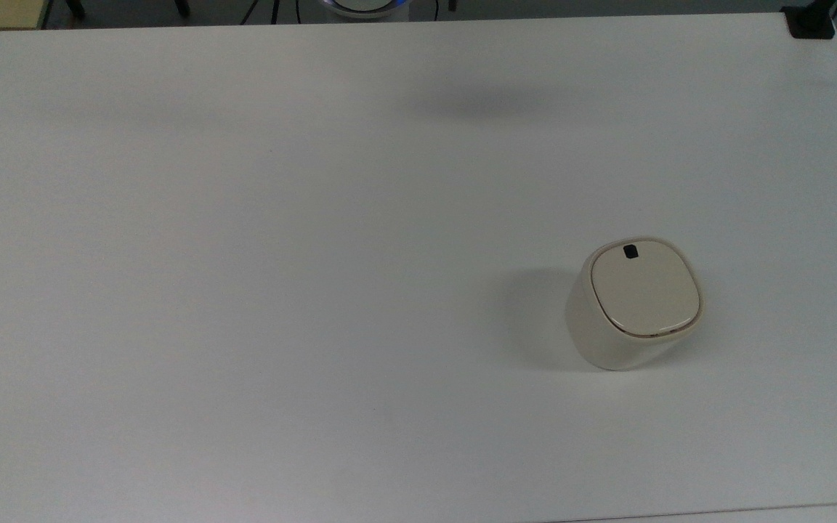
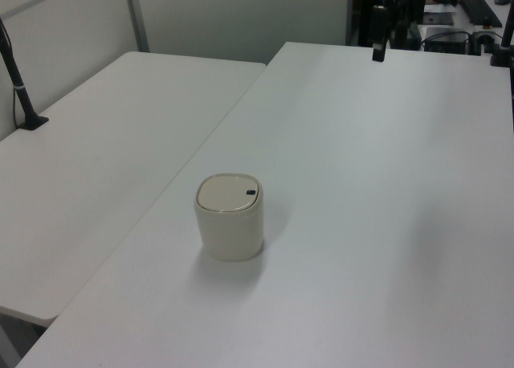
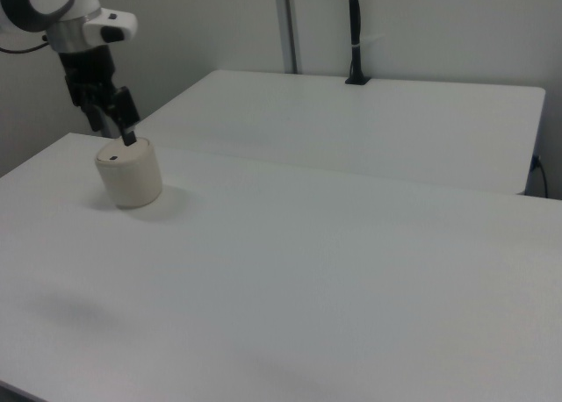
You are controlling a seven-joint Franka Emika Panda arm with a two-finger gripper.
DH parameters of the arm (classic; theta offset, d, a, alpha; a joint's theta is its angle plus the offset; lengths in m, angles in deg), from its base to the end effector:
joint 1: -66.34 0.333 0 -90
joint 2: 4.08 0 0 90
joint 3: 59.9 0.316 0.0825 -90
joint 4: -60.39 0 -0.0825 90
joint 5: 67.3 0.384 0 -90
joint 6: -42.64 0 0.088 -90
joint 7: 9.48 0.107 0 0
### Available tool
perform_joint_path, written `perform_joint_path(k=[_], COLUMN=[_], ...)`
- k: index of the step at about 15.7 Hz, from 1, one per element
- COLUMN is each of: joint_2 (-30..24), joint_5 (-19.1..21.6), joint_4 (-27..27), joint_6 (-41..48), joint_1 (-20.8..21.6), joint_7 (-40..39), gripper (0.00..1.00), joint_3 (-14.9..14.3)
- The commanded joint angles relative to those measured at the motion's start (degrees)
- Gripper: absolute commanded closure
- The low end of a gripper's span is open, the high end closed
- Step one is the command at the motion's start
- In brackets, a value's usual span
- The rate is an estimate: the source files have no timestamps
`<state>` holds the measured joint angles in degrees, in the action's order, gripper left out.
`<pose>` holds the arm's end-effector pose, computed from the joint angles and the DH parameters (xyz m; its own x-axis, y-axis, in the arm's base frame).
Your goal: Close the trash bin
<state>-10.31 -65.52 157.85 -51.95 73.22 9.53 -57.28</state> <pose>0.5196 0.0914 0.6286 0.9847 -0.1677 0.0468 -0.1657 -0.9852 -0.0437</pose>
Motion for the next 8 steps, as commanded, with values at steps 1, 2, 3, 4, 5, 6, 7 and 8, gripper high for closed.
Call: perform_joint_path(k=[1, 2, 3, 4, 5, 6, 7, 8], joint_2=[-1.24, -0.98, -0.10, 0.25, 1.04, 1.57, 1.66, 1.66], joint_5=[1.03, 0.59, 0.50, 0.15, -1.07, -2.21, -2.48, -2.49], joint_4=[1.68, 0.81, 0.19, 0.01, -0.51, -1.12, -1.22, -1.22], joint_6=[-0.33, -0.24, -0.15, -0.24, -0.24, -0.15, -0.15, -0.15], joint_1=[-3.88, -4.41, -4.94, -4.94, -4.77, -4.59, -4.51, -4.50], joint_7=[-13.70, -16.87, -20.55, -20.68, -20.33, -19.89, -19.28, -19.10], gripper=[0.00, 0.00, 0.00, 0.00, 0.00, 0.00, 0.00, 0.00], joint_3=[0.19, 0.19, -0.33, -0.42, -0.34, -0.16, 0.10, 0.10])
